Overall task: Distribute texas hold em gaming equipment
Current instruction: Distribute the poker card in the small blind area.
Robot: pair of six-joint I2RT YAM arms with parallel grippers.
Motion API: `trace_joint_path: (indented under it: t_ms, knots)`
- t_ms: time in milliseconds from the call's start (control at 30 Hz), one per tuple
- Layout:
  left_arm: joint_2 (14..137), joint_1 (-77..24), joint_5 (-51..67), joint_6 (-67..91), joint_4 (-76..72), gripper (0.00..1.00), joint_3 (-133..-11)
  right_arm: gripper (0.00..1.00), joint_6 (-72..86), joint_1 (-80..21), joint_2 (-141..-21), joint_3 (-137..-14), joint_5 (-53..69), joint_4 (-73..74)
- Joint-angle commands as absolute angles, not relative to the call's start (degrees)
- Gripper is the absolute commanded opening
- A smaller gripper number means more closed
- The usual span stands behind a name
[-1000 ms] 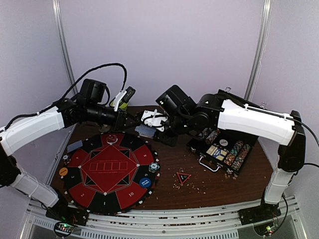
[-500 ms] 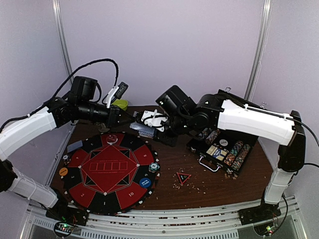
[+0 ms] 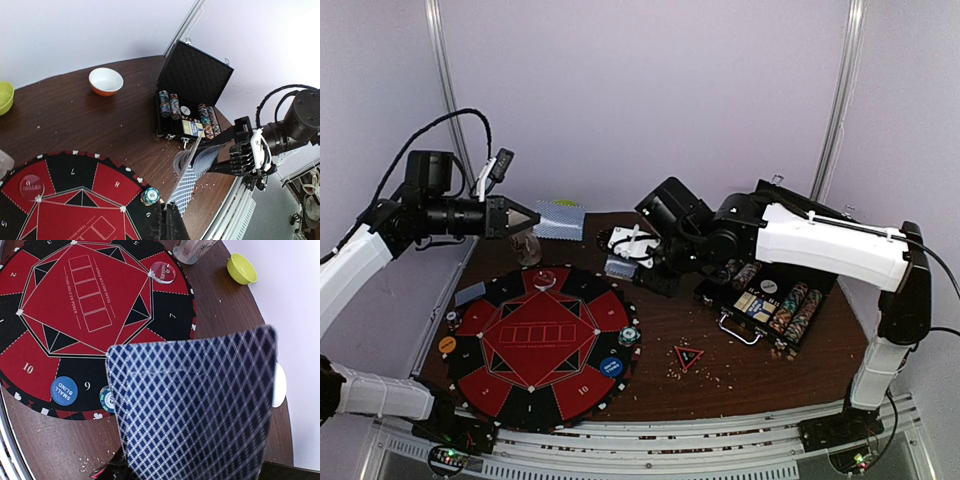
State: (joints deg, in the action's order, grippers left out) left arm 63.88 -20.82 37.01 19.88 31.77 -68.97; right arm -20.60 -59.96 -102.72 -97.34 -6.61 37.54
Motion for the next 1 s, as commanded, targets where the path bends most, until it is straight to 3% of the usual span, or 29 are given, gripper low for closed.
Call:
trace_joint_path:
  t_ms: [0,367,733,967]
  knots:
    - [63.2,-18.4,38.2,20.1,41.3,0.0,-64.7,0.38,-20.1,-59.2,-99.4,-95.8,-8.4,37.0]
    - [61.0,-20.6,40.6,17.1,44.5,0.0,-47.8,0.38,-20.0,-59.0,-98.1,-95.3,-8.9,37.0]
    - [68.8,-39.0,42.1,32.5,15.2,0.0,-33.7,0.38,-19.9,-59.0,-98.3,-95.6,-9.0,37.3]
    - [79.3,-45.3,40.0,32.8,8.4,0.0,-33.9,0.38,-19.9,-59.0,-97.9,-95.3,-9.0,37.3]
